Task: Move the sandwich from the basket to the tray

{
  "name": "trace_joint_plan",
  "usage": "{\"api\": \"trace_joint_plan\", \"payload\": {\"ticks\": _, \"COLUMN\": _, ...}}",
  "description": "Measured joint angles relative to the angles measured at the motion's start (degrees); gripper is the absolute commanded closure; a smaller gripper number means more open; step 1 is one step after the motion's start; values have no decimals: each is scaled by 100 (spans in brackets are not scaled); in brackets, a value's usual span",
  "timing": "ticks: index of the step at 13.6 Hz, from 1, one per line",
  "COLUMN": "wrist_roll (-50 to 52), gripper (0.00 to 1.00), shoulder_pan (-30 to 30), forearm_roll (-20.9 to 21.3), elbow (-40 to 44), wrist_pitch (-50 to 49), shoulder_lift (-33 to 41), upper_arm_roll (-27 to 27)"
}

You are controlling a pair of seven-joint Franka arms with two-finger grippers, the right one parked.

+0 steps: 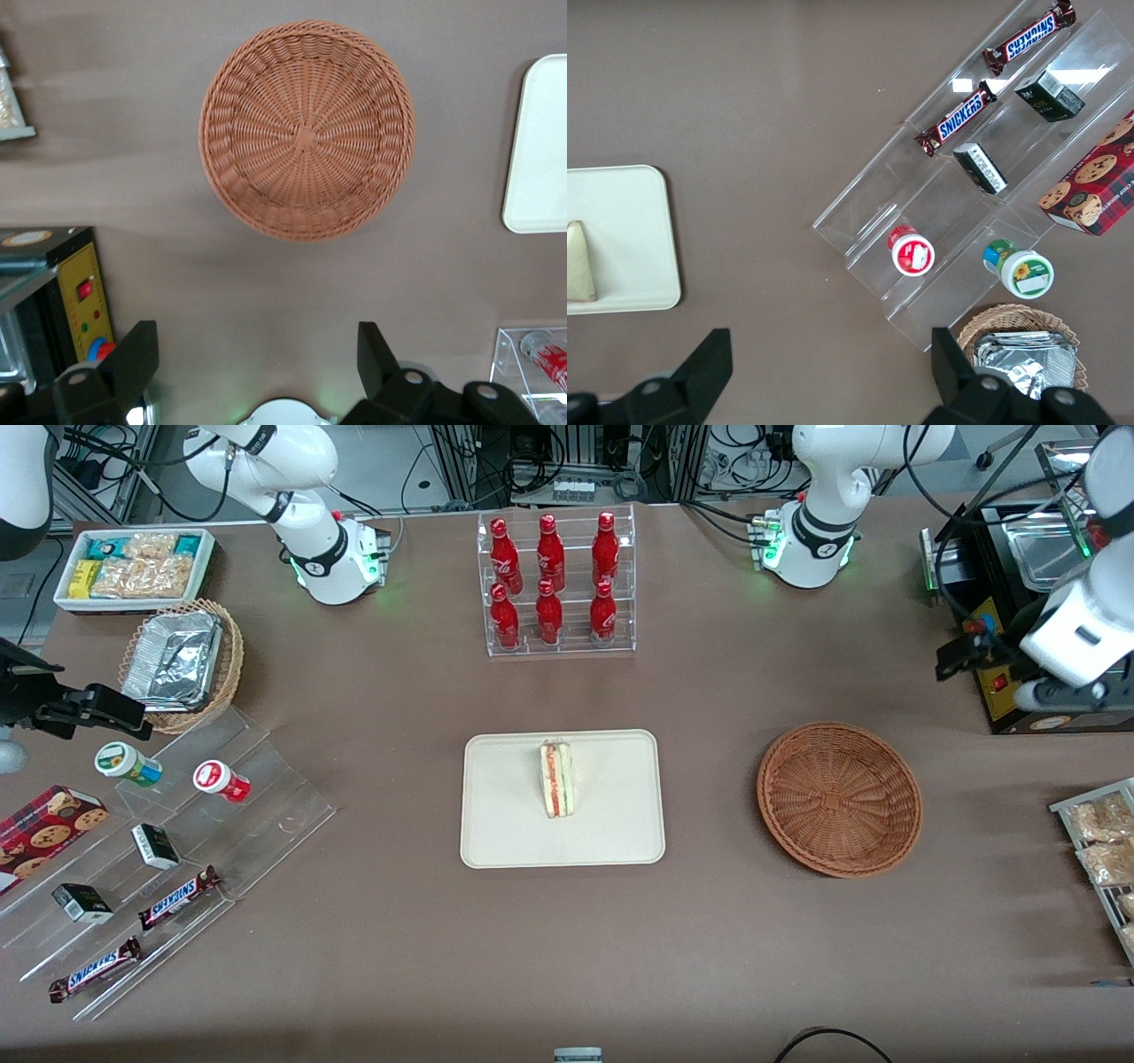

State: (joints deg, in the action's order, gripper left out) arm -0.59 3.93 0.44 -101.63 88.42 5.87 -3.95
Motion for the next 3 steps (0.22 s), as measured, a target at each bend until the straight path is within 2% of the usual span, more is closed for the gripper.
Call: {"api": "trace_joint_plan", "payload": {"ticks": 3, "wrist_roll": 0, "gripper": 1, "shoulder_pan": -60, "forearm_roll": 1, "elbow": 11, "wrist_pitch": -197, "shoulder_lift": 363, "upper_arm_roll": -29}}
